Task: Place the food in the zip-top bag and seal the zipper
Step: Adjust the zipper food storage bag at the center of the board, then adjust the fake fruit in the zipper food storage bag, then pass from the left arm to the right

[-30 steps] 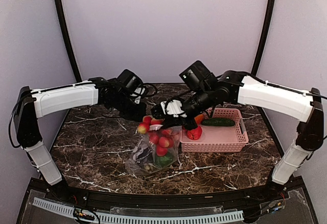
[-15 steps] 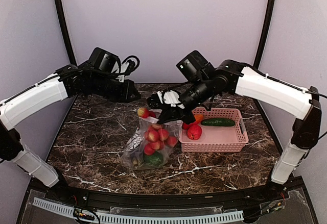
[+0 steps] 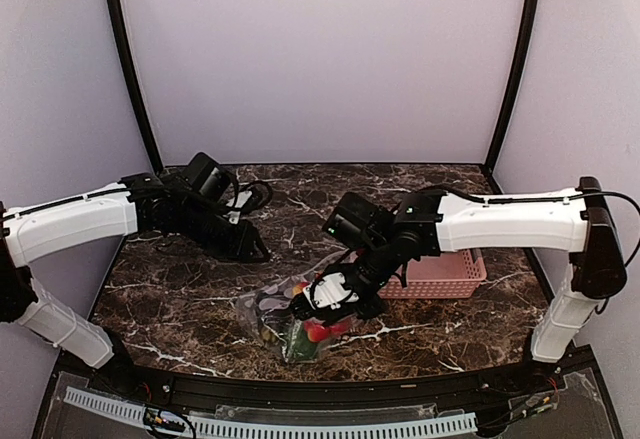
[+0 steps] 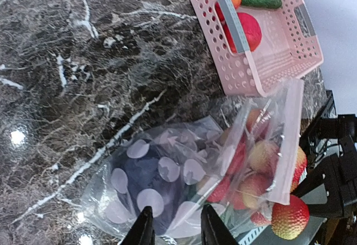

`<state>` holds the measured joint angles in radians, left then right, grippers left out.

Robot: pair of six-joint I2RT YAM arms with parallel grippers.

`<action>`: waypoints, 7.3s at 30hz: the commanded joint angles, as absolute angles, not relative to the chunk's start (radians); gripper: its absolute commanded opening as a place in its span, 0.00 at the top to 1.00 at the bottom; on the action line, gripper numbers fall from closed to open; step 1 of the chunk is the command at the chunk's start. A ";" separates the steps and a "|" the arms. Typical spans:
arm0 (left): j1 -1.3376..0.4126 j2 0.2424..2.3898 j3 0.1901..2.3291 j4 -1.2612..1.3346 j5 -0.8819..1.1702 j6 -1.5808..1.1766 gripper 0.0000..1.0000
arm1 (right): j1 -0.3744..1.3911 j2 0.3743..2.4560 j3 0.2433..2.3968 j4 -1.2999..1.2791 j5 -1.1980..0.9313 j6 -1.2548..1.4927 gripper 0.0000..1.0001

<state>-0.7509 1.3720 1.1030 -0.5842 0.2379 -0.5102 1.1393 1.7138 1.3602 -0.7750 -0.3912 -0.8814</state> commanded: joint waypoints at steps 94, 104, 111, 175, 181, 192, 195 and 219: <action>-0.916 1.747 1.454 -0.841 0.347 -0.402 0.99 | 1.280 1.856 1.581 -0.654 -0.063 -0.677 0.58; -0.916 1.715 1.455 -0.843 0.348 -0.404 0.99 | 1.266 1.797 1.490 -0.662 0.005 -0.707 0.65; -0.906 1.743 1.449 -0.760 0.441 -0.425 0.99 | 1.293 1.755 1.516 -0.716 -0.056 -0.764 0.56; -0.863 1.658 1.557 -0.856 0.427 -0.407 0.99 | 1.147 1.528 1.230 -0.710 -0.318 -0.720 0.44; -0.863 1.622 1.558 -0.881 0.416 -0.408 0.99 | 1.147 1.570 1.226 -0.650 -0.244 -0.691 0.45; -0.863 1.502 1.524 -0.938 0.365 -0.422 0.99 | 1.134 1.512 1.328 -0.645 -0.227 -0.729 0.48; -0.863 1.460 1.507 -0.938 0.349 -0.432 0.99 | 1.133 1.529 1.373 -0.658 -0.229 -0.724 0.48; -0.862 1.318 1.417 -0.931 0.307 -0.458 0.99 | 1.147 1.706 1.503 -0.758 -0.268 -0.758 0.52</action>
<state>-0.8665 1.3708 1.4303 -0.9150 0.3260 -0.4538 1.1408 1.6859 1.5047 -0.7704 -0.3115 -0.7639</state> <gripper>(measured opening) 0.008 0.546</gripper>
